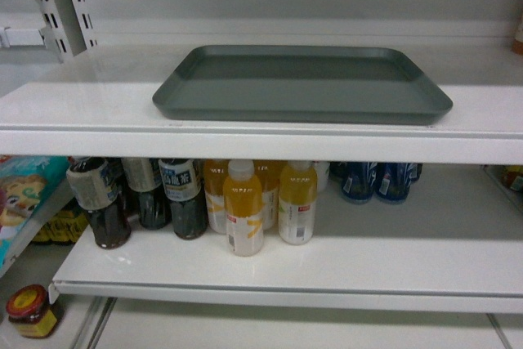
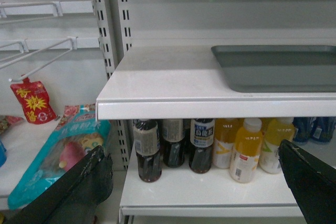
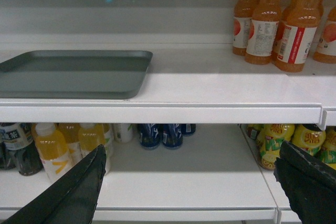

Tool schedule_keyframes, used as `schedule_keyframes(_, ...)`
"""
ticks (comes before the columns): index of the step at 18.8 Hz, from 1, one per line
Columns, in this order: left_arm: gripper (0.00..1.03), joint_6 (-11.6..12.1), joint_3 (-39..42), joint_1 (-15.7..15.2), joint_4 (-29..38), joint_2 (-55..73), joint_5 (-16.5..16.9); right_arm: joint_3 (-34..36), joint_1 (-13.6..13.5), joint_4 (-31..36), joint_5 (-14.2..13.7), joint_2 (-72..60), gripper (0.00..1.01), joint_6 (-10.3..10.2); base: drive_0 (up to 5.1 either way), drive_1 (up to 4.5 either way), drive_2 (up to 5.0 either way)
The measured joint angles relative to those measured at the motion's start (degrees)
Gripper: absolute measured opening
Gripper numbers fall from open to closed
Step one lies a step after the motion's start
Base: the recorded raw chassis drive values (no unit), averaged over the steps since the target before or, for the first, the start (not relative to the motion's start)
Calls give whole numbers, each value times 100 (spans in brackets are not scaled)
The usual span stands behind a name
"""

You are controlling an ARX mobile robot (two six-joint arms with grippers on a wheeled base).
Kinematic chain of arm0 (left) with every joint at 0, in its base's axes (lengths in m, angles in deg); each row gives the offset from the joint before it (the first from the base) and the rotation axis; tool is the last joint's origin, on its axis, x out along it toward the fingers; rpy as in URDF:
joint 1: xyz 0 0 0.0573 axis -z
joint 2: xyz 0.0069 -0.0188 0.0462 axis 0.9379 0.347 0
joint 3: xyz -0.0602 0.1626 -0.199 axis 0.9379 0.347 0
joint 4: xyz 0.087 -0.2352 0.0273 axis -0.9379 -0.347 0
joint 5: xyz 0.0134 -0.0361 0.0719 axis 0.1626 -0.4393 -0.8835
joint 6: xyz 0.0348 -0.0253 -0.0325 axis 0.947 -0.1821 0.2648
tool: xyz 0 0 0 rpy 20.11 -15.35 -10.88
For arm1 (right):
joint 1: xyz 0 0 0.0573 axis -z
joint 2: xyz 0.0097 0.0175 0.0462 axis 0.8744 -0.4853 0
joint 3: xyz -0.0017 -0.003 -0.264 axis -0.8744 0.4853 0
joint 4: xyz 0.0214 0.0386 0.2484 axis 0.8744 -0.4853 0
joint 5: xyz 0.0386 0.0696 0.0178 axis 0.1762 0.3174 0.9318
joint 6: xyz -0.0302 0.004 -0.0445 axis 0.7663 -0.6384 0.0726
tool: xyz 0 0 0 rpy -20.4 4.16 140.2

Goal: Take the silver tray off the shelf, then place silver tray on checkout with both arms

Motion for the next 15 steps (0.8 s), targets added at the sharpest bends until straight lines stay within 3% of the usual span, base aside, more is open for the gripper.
schedule_keyframes(8, 98, 0, 0, 0, 11, 0, -2, 0, 0, 0, 2, 0, 98, 0, 5, 430, -419)
schedule_keyframes(15, 98, 0, 0, 0, 7, 0, -2, 0, 0, 7, 0, 0, 98, 0, 0, 0, 0)
